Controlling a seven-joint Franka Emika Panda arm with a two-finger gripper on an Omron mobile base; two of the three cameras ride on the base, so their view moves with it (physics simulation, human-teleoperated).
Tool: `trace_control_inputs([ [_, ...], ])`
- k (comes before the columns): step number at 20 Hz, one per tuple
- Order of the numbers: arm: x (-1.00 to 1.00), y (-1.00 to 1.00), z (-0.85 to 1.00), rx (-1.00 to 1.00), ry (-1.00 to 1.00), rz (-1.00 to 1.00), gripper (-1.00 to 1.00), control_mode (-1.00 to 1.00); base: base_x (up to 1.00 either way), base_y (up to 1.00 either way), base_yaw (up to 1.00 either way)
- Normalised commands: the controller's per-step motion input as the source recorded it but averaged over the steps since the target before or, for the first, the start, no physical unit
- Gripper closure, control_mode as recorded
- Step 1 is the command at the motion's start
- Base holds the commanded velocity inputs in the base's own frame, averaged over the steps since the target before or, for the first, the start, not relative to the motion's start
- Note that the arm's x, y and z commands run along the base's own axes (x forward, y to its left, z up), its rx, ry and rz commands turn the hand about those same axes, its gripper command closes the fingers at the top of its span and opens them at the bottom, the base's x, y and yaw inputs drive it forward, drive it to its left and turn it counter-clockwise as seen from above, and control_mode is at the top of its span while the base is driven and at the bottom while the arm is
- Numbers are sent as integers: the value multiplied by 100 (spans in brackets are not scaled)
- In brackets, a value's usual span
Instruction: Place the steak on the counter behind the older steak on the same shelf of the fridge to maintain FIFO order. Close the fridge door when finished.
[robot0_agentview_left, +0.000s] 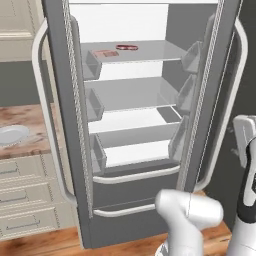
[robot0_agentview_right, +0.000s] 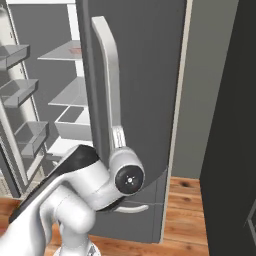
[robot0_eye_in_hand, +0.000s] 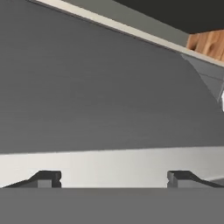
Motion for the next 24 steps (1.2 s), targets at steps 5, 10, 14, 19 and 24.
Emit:
trace_control_inputs([
  [5,37,87,30,-6,0,0,-100,-100,0,0,0],
  [10,46,70,33,-6,0,0,-100,-100,0,0,0],
  [14,58,26,37,-4,-2,0,-100,-100,0,0,0],
  [19,48,2,32,-1,-7,0,-100,-100,0,0,0],
  [24,32,2,25,-1,-4,0,-100,-100,0,0,0],
])
